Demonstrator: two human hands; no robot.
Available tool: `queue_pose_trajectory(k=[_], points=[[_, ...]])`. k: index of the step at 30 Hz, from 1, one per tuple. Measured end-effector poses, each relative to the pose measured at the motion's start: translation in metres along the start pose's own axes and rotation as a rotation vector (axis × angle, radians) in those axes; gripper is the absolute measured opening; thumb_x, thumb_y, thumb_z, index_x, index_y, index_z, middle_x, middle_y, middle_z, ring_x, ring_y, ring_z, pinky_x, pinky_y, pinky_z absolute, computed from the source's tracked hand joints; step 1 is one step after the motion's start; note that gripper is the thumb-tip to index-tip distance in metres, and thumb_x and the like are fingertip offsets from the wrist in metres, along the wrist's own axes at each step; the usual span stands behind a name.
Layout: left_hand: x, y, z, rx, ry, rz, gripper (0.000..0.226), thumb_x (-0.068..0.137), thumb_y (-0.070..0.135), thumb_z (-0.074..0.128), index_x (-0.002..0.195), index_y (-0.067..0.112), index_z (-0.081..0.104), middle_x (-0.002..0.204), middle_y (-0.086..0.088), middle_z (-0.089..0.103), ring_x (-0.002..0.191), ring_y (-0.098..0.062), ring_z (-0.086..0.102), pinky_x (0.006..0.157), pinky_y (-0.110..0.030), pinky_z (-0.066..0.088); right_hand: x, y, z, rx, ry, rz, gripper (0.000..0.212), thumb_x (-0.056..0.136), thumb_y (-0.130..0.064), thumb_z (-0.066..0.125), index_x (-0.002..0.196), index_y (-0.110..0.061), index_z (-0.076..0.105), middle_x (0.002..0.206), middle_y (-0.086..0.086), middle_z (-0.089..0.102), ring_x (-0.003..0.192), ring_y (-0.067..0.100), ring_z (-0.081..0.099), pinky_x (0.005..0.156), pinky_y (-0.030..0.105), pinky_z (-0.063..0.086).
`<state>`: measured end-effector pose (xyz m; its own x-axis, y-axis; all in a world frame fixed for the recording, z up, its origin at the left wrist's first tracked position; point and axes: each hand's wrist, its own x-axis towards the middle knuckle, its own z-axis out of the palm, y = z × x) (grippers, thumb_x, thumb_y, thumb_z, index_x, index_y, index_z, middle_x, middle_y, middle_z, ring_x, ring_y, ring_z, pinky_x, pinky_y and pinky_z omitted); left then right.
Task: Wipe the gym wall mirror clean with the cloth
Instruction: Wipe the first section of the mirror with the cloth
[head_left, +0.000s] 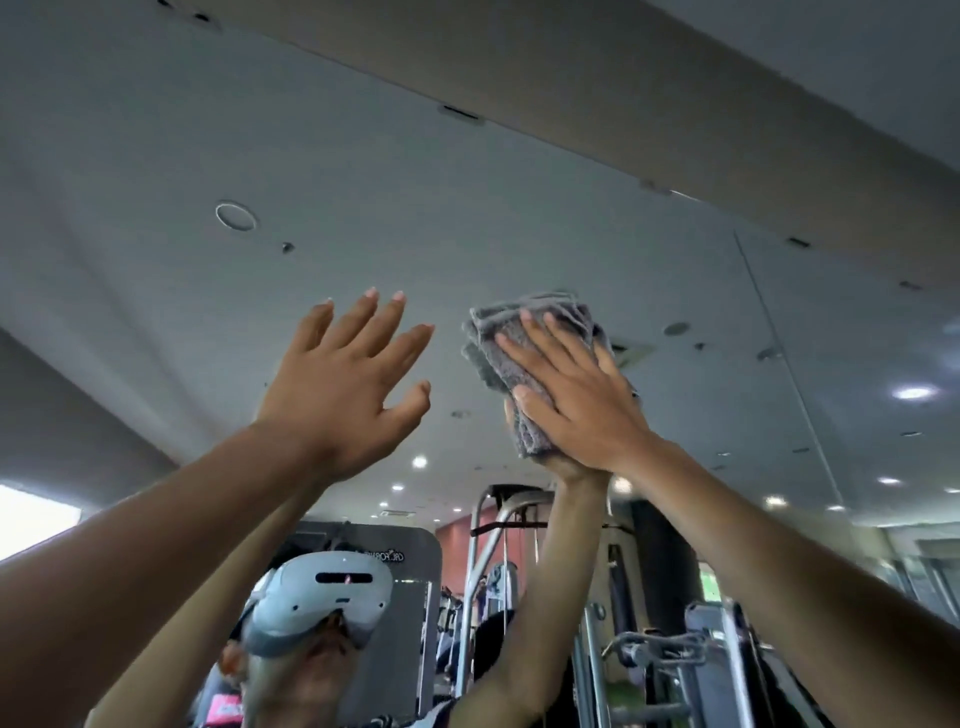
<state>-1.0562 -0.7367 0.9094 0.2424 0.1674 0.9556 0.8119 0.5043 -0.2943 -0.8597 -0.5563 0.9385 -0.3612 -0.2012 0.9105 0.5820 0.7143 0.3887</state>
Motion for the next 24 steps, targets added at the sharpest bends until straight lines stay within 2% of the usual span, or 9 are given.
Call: queue_pose_trajectory(k=[2, 5, 9, 11, 14, 17, 19, 21, 24], points=[[0.0, 0.002, 0.0, -0.005, -0.004, 0.001, 0.074, 0.091, 0.059, 0.012, 0.155, 0.03, 0.032, 0.166, -0.004, 0.021, 0.154, -0.023, 0.013, 0.118, -0.044, -0.001, -0.014, 0.022, -0.002, -0.003, -0.027, 0.045, 0.063, 0.089, -0.066, 0.008, 0.15, -0.052, 0.002, 0.164, -0.019, -0.005, 0.148, 0.0, -0.014, 0.122, 0.049, -0.005], [0.0, 0.005, 0.0, -0.011, -0.006, -0.003, 0.078, 0.089, 0.059, 0.006, 0.157, 0.029, 0.028, 0.167, -0.004, 0.017, 0.155, -0.023, 0.008, 0.119, -0.046, -0.001, 0.0, 0.037, -0.006, -0.031, -0.036, 0.268, 0.072, 0.083, -0.076, 0.009, 0.149, -0.052, -0.002, 0.165, -0.015, -0.008, 0.152, 0.008, -0.01, 0.122, 0.053, 0.0], [0.002, 0.003, 0.003, -0.008, 0.006, -0.008, 0.076, 0.09, 0.059, 0.009, 0.155, 0.029, 0.033, 0.166, -0.005, 0.021, 0.154, -0.024, 0.012, 0.12, -0.047, 0.004, 0.069, 0.022, -0.01, 0.011, -0.019, 0.527, 0.064, 0.099, -0.065, 0.023, 0.156, -0.046, 0.001, 0.167, -0.006, -0.007, 0.154, 0.02, -0.008, 0.12, 0.057, -0.003], [0.001, 0.002, 0.003, -0.01, 0.013, -0.007, 0.072, 0.091, 0.059, 0.015, 0.152, 0.028, 0.039, 0.163, -0.006, 0.028, 0.153, -0.024, 0.018, 0.119, -0.047, 0.005, 0.091, 0.007, -0.009, 0.031, 0.001, 0.491, 0.061, 0.102, -0.059, 0.022, 0.157, -0.043, 0.003, 0.168, -0.005, -0.005, 0.154, 0.022, -0.008, 0.12, 0.058, -0.004], [0.002, 0.001, 0.003, -0.012, 0.017, -0.002, 0.071, 0.091, 0.059, 0.017, 0.152, 0.03, 0.038, 0.164, -0.005, 0.027, 0.153, -0.023, 0.018, 0.118, -0.045, 0.004, 0.084, -0.006, -0.009, 0.025, 0.004, 0.306, 0.055, 0.104, -0.05, 0.021, 0.157, -0.044, 0.006, 0.167, -0.009, -0.003, 0.154, 0.017, -0.005, 0.121, 0.056, 0.0], [0.001, 0.0, 0.003, 0.0, 0.031, -0.004, 0.07, 0.092, 0.06, 0.017, 0.153, 0.031, 0.037, 0.164, -0.004, 0.026, 0.153, -0.022, 0.017, 0.118, -0.042, 0.003, 0.034, -0.003, -0.01, 0.007, 0.004, 0.077, 0.057, 0.096, -0.056, 0.015, 0.153, -0.052, 0.008, 0.165, -0.017, 0.0, 0.152, 0.008, -0.001, 0.119, 0.049, 0.004], [0.0, 0.001, 0.003, 0.005, 0.035, -0.007, 0.07, 0.092, 0.059, 0.019, 0.152, 0.03, 0.039, 0.163, -0.004, 0.028, 0.153, -0.022, 0.019, 0.117, -0.042, 0.003, -0.001, 0.014, -0.009, -0.001, 0.003, 0.018, 0.064, 0.089, -0.06, 0.011, 0.152, -0.05, 0.011, 0.164, -0.019, 0.004, 0.151, 0.006, 0.003, 0.118, 0.05, 0.009], [0.001, 0.001, 0.002, -0.002, 0.035, -0.009, 0.069, 0.092, 0.058, 0.021, 0.151, 0.029, 0.041, 0.162, -0.005, 0.03, 0.152, -0.023, 0.02, 0.117, -0.042, 0.004, -0.019, 0.04, -0.011, -0.029, -0.005, 0.105, 0.066, 0.084, -0.067, 0.011, 0.149, -0.052, 0.007, 0.164, -0.017, 0.005, 0.151, 0.01, 0.007, 0.118, 0.053, 0.014], [0.001, 0.002, 0.003, 0.002, 0.033, -0.011, 0.069, 0.091, 0.058, 0.021, 0.149, 0.028, 0.042, 0.162, -0.005, 0.032, 0.152, -0.023, 0.021, 0.117, -0.043, 0.004, 0.001, 0.064, -0.014, -0.015, -0.059, 0.342, 0.074, 0.079, -0.082, 0.013, 0.147, -0.056, 0.0, 0.167, -0.011, -0.003, 0.153, 0.016, 0.0, 0.12, 0.055, 0.005]])
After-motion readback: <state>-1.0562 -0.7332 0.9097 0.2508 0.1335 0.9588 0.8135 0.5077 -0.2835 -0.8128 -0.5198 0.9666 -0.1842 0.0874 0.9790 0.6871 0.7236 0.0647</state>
